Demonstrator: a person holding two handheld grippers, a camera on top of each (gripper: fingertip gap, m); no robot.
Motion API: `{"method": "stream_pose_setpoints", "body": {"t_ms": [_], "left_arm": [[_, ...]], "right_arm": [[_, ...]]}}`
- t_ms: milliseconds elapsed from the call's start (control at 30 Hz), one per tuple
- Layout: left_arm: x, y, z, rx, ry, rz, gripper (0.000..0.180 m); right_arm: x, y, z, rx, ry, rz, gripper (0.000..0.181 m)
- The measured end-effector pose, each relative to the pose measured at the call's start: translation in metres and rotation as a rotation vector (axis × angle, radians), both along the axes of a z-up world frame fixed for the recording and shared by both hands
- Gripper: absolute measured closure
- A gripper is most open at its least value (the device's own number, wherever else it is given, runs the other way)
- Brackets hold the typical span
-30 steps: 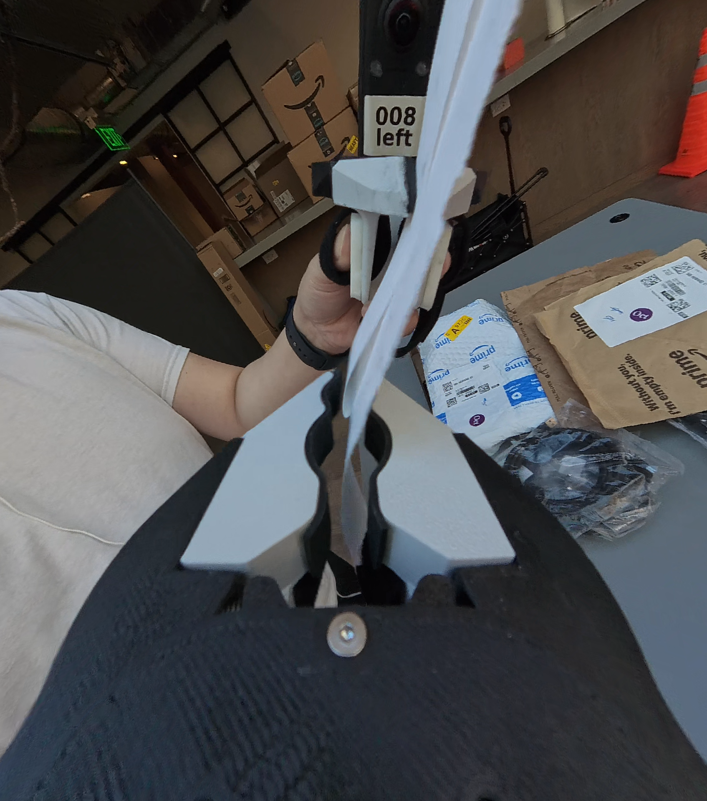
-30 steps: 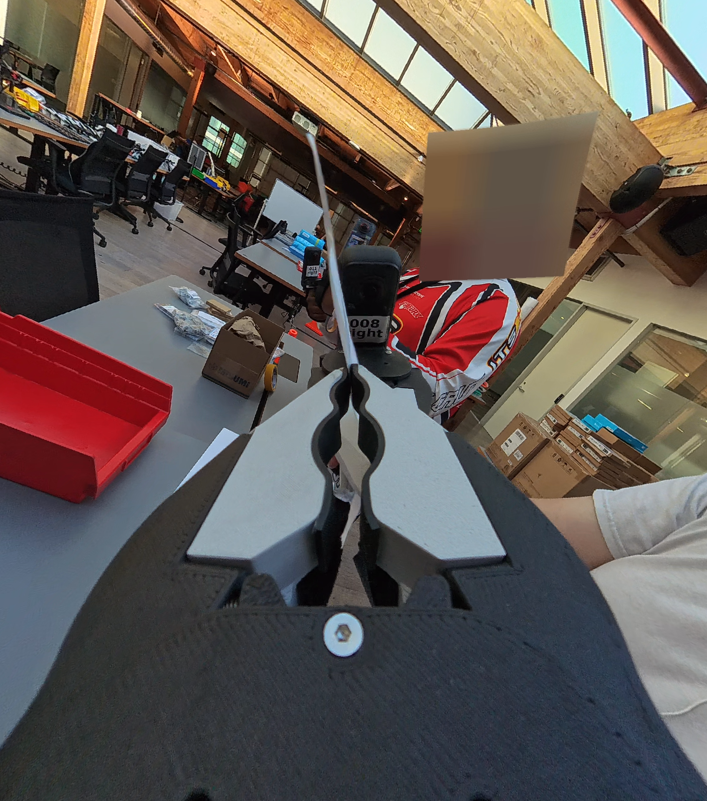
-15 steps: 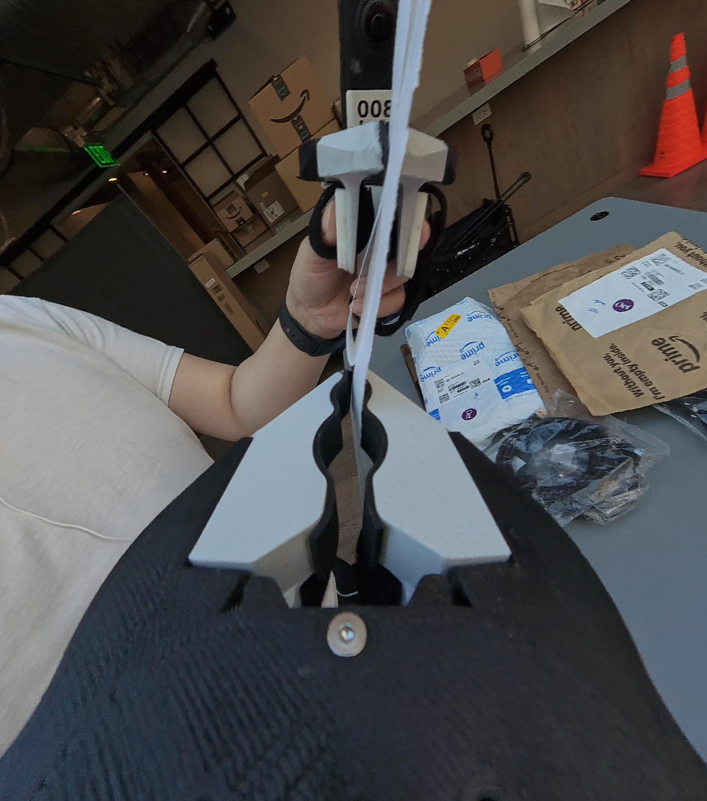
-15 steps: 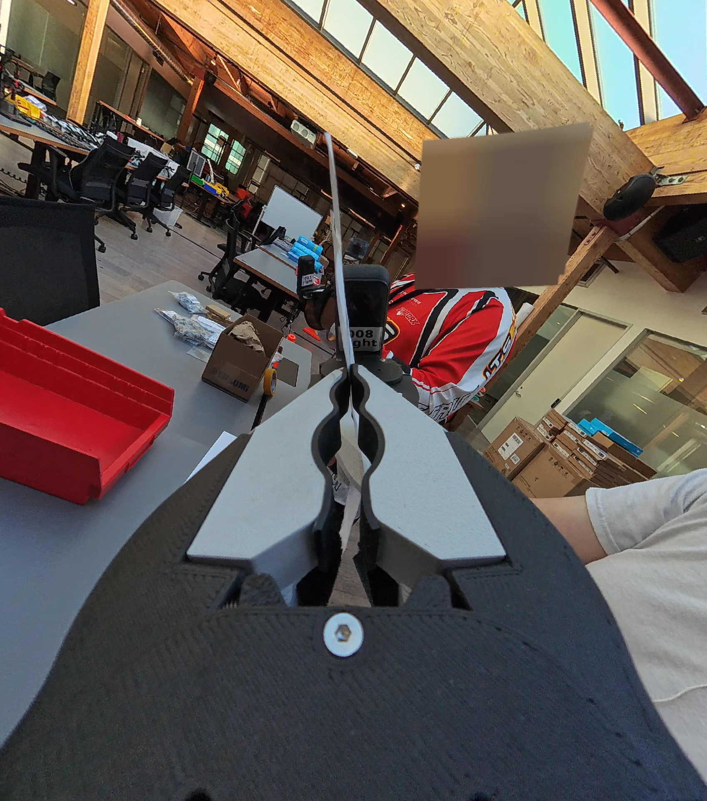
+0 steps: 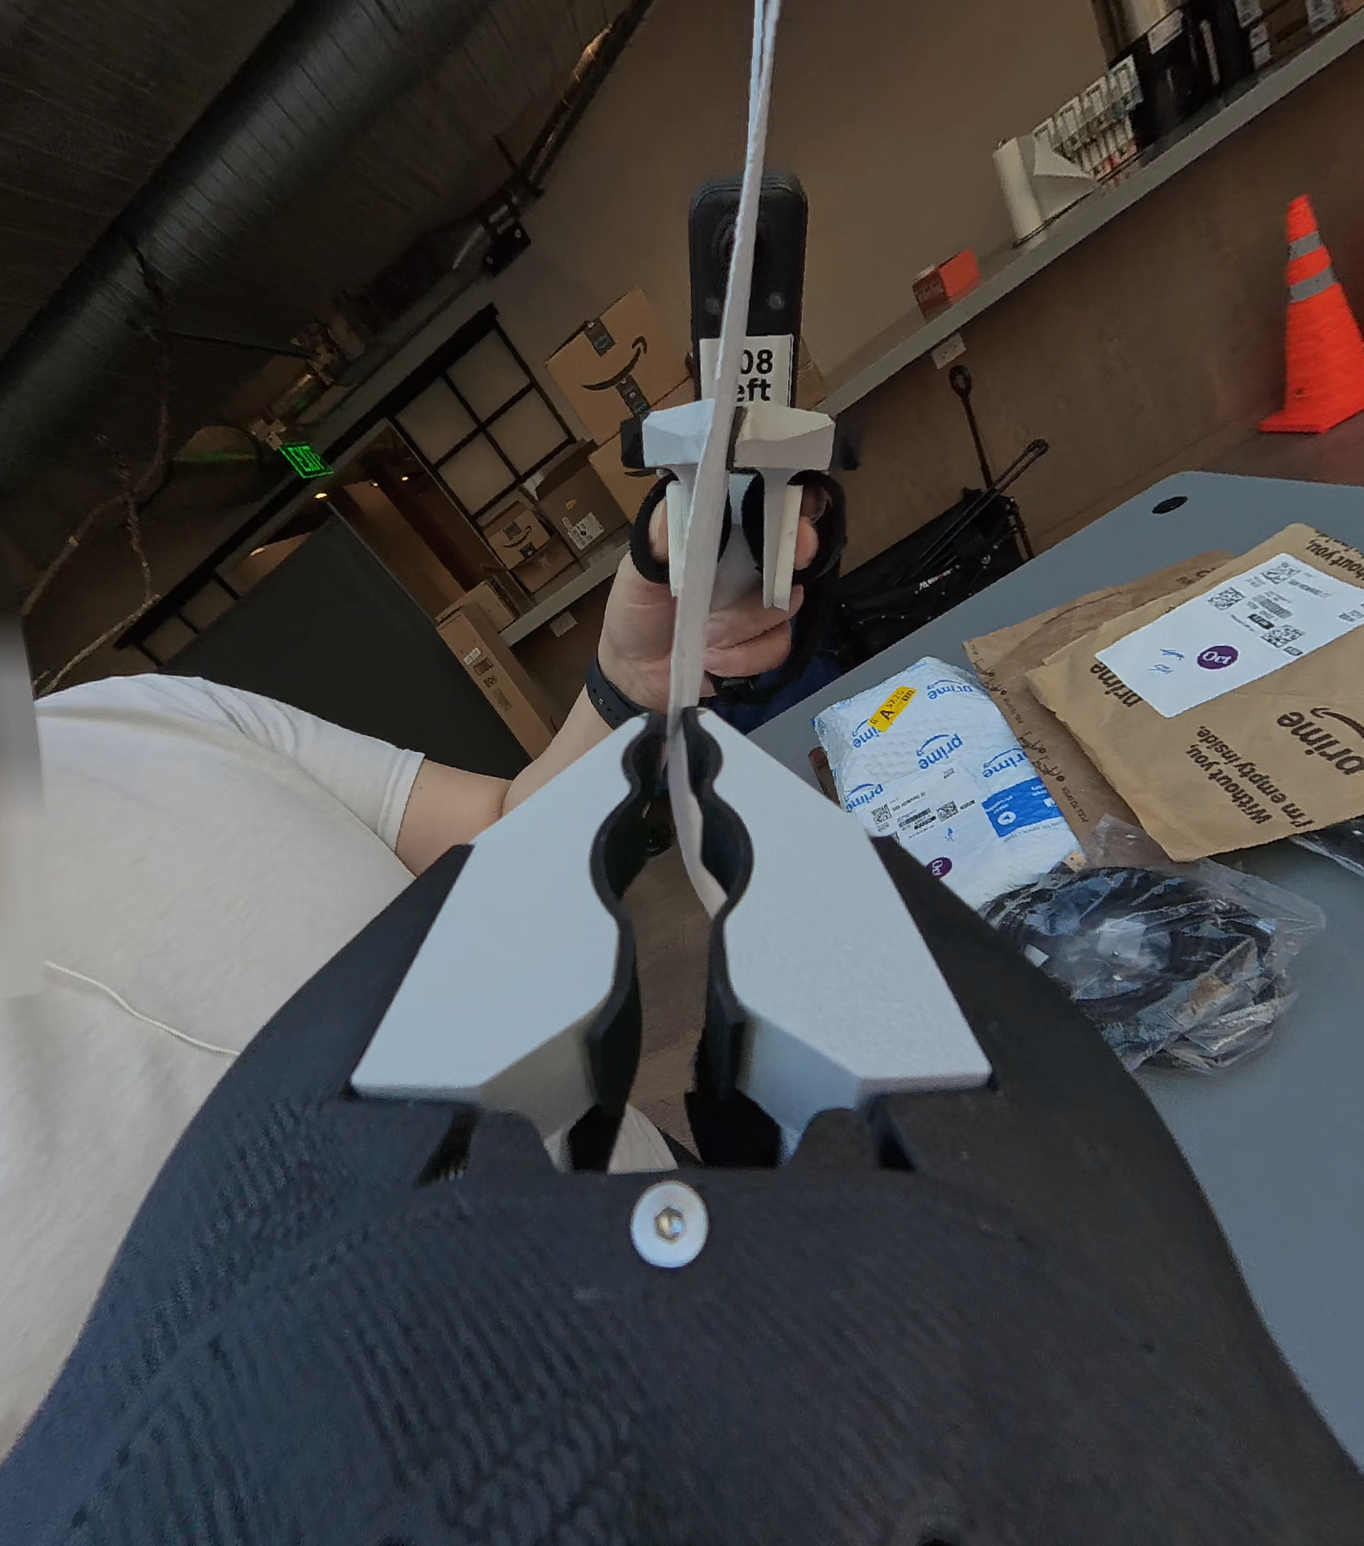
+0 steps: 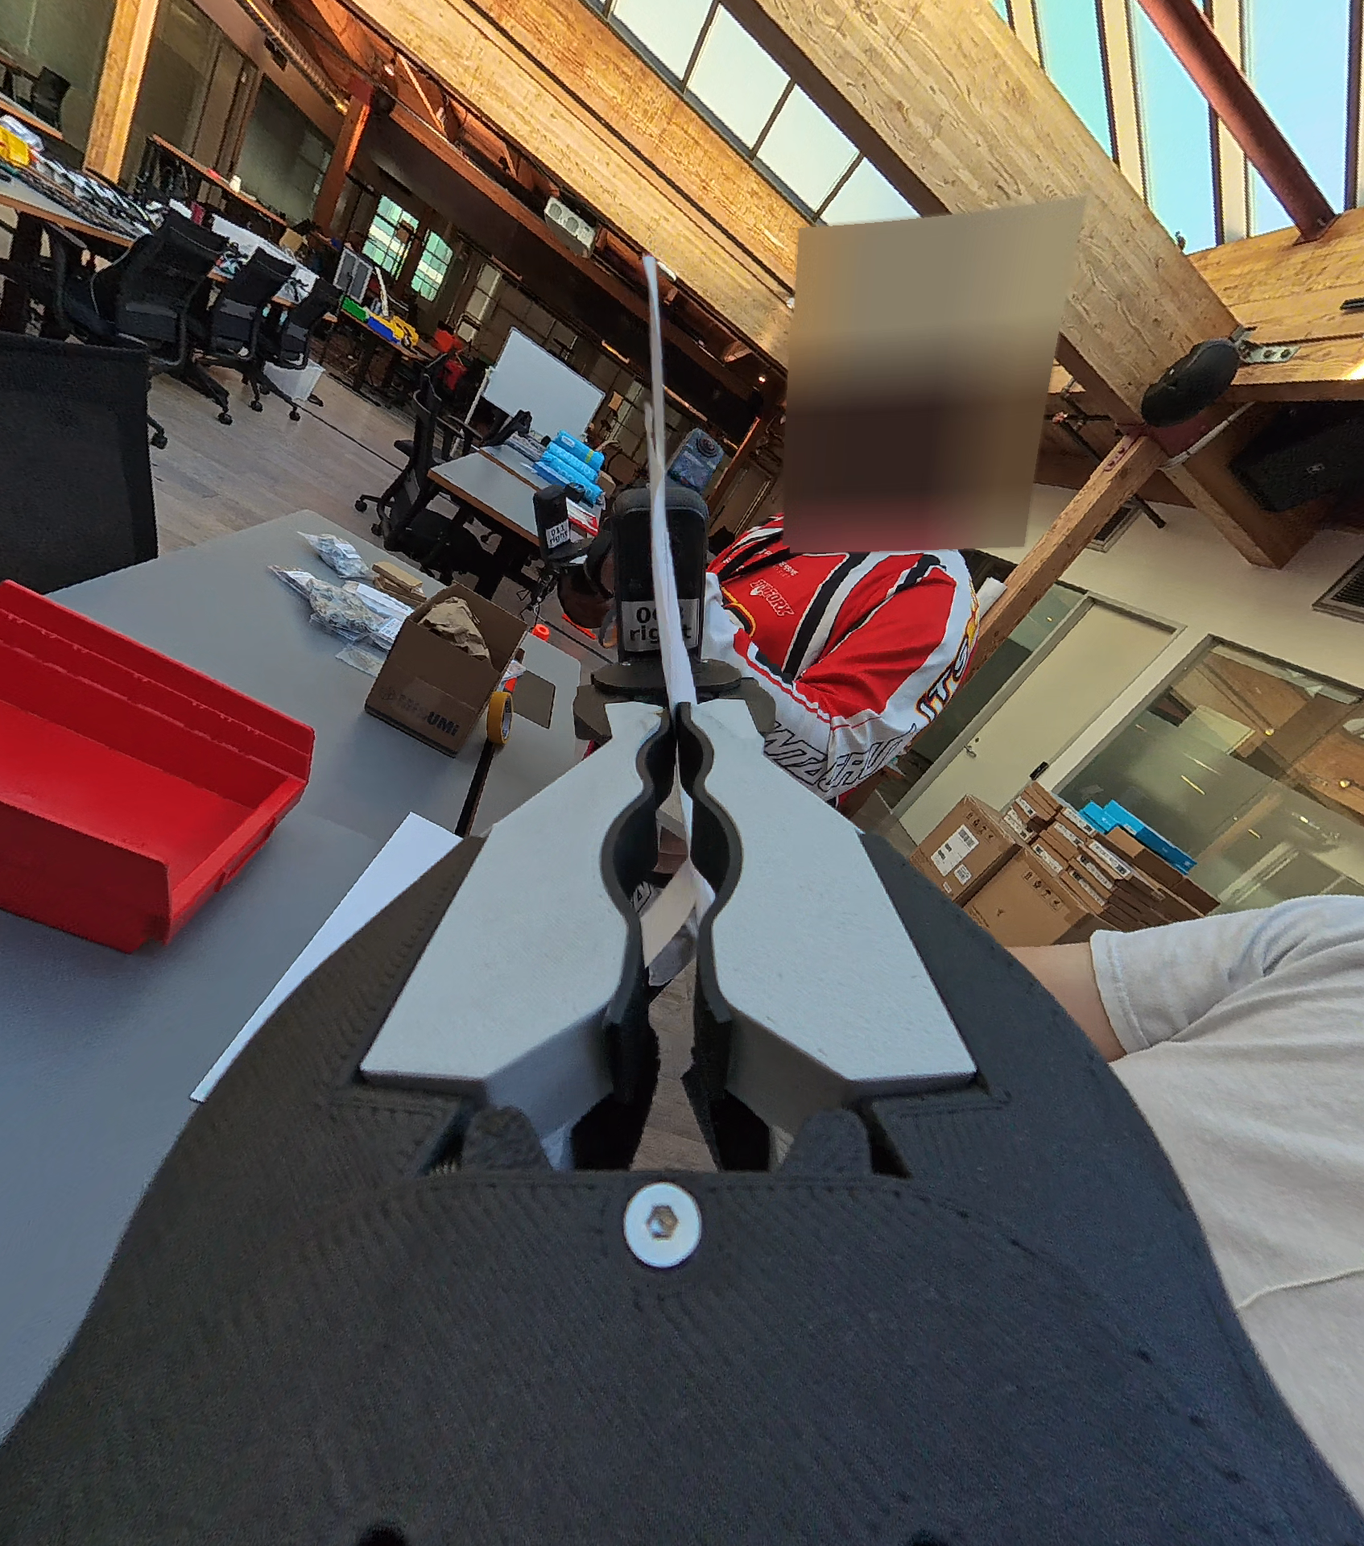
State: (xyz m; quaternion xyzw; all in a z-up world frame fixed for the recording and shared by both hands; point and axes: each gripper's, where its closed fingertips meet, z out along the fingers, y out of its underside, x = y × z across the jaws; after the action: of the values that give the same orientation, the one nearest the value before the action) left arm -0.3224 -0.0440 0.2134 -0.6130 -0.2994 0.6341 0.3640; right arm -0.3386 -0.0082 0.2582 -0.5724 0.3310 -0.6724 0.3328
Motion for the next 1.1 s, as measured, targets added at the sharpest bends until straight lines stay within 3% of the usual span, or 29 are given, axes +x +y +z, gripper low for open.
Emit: {"method": "stream_pose_setpoints", "body": {"t_ms": [67, 167, 200, 233, 400, 467, 567, 700, 800, 867, 967, 1100], "left_arm": [[-0.004, 0.006, -0.004, -0.002, -0.058, -0.039, 0.135], [-0.012, 0.004, -0.011, 0.011, -0.134, -0.014, 0.147], [-0.013, 0.007, -0.013, -0.003, -0.150, -0.026, 0.157], [-0.013, 0.009, -0.016, -0.011, -0.164, -0.023, 0.180], [-0.010, 0.018, -0.014, -0.132, -0.092, -0.016, 0.180], [-0.005, 0.021, -0.011, -0.255, -0.023, 0.005, 0.180], [0.006, 0.025, -0.012, -0.467, 0.058, 0.027, 0.180], [0.010, 0.017, -0.017, -0.722, 0.130, 0.105, 0.180], [0.011, 0.012, -0.016, -0.824, 0.166, 0.139, 0.180], [0.012, 0.008, -0.012, -0.846, 0.187, 0.152, 0.180], [0.014, 0.001, -0.008, -0.850, 0.173, 0.158, 0.180], [0.018, -0.009, -0.009, -0.858, 0.132, 0.153, 0.180]], "right_arm": [[0.002, 0.002, -0.002, -0.015, 0.005, -0.006, 0.181], [0.008, 0.004, -0.007, -0.027, 0.021, -0.009, 0.181], [0.009, 0.004, -0.008, -0.029, 0.025, -0.012, 0.181], [0.010, 0.005, -0.009, -0.032, 0.023, -0.010, 0.181], [0.010, 0.022, -0.013, -0.042, 0.015, 0.030, 0.179], [-0.002, 0.035, -0.014, -0.011, 0.044, 0.085, 0.124], [-0.033, 0.026, -0.011, 0.305, 0.157, 0.207, 0.123], [-0.021, -0.019, -0.014, 1.037, 0.365, 0.362, 0.127], [0.011, -0.044, -0.043, 1.521, 0.559, 0.317, 0.127], [0.023, -0.043, -0.062, 1.632, 0.651, 0.276, 0.126], [0.032, -0.038, -0.060, 1.688, 0.625, 0.319, 0.152], [0.043, -0.033, -0.056, 1.742, 0.645, 0.330, 0.157]]}}
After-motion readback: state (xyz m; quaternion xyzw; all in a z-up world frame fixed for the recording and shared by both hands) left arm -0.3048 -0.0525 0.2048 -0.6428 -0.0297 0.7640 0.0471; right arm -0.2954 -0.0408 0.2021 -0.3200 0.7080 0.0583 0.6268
